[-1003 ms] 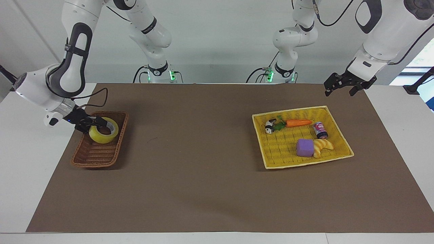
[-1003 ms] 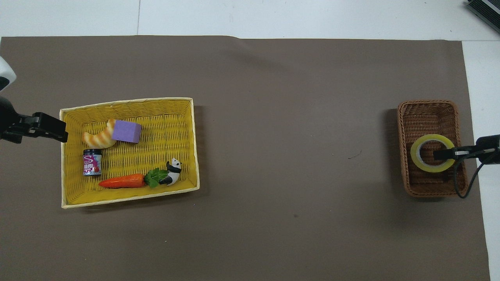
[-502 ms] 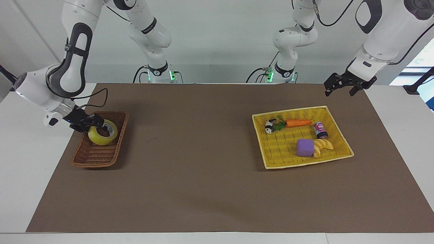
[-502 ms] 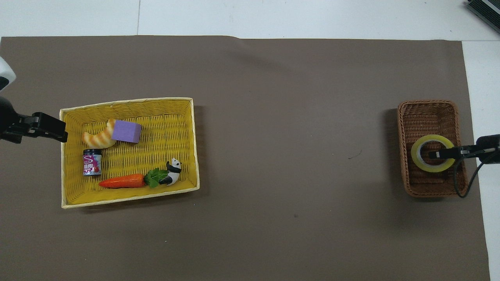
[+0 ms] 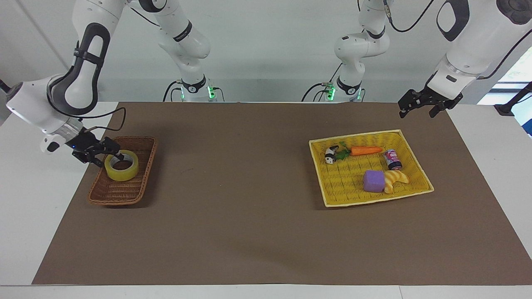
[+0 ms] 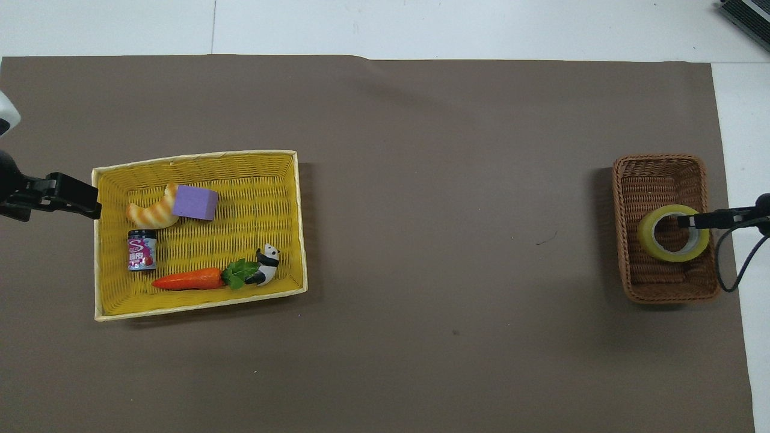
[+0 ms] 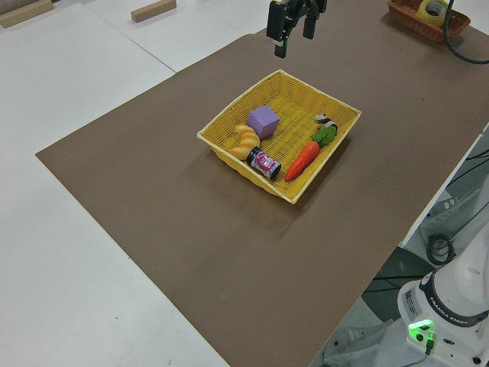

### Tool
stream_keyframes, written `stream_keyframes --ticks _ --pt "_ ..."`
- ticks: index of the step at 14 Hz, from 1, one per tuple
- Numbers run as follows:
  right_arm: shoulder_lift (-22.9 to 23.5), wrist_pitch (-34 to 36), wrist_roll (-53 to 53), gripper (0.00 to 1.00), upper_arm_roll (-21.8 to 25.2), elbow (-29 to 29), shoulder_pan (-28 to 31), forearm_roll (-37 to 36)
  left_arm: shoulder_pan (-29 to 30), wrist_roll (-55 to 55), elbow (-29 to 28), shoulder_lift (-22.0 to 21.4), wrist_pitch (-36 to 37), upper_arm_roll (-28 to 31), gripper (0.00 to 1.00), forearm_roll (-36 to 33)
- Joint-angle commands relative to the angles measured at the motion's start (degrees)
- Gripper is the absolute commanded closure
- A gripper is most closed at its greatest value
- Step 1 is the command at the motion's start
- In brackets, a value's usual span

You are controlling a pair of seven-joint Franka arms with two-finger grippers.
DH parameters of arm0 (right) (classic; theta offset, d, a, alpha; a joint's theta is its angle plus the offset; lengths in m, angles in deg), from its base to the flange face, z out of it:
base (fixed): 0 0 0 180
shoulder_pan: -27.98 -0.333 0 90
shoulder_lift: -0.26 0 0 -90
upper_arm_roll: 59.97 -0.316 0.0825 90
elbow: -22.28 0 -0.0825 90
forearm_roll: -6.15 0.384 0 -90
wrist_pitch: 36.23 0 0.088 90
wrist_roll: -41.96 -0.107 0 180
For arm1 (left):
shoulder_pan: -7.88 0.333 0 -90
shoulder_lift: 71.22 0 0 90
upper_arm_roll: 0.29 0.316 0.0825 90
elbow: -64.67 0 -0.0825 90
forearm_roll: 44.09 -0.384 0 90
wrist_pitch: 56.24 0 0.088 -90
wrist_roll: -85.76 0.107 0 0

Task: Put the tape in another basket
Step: 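Open the right gripper and release the tape in the basket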

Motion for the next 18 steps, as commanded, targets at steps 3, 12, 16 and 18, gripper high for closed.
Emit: stream_keyframes --ticks 3,12,16,18 --pt "-1.3 -1.2 -0.1 0.00 -0.7 -2.5 -3.1 -5.2 0.7 -0.2 0.2 -0.1 -0.4 -0.5 0.00 -1.3" --pt "-11.7 3.9 -26.8 0.00 -0.7 -2.2 -17.6 -20.4 0.7 -0.2 0.3 -0.1 -0.4 -0.5 0.00 -1.3" --pt "-17.3 11.6 -39.9 0.00 -0.9 -2.5 -23.0 -21.3 0.7 -0.2 0.2 -0.1 -0.4 -0.5 0.00 -1.3" --pt "-19.0 16.8 -40.7 0.00 -1.1 -5.3 -23.0 -21.3 0.7 -0.2 0.3 -0.1 -0.4 -0.5 0.00 -1.3"
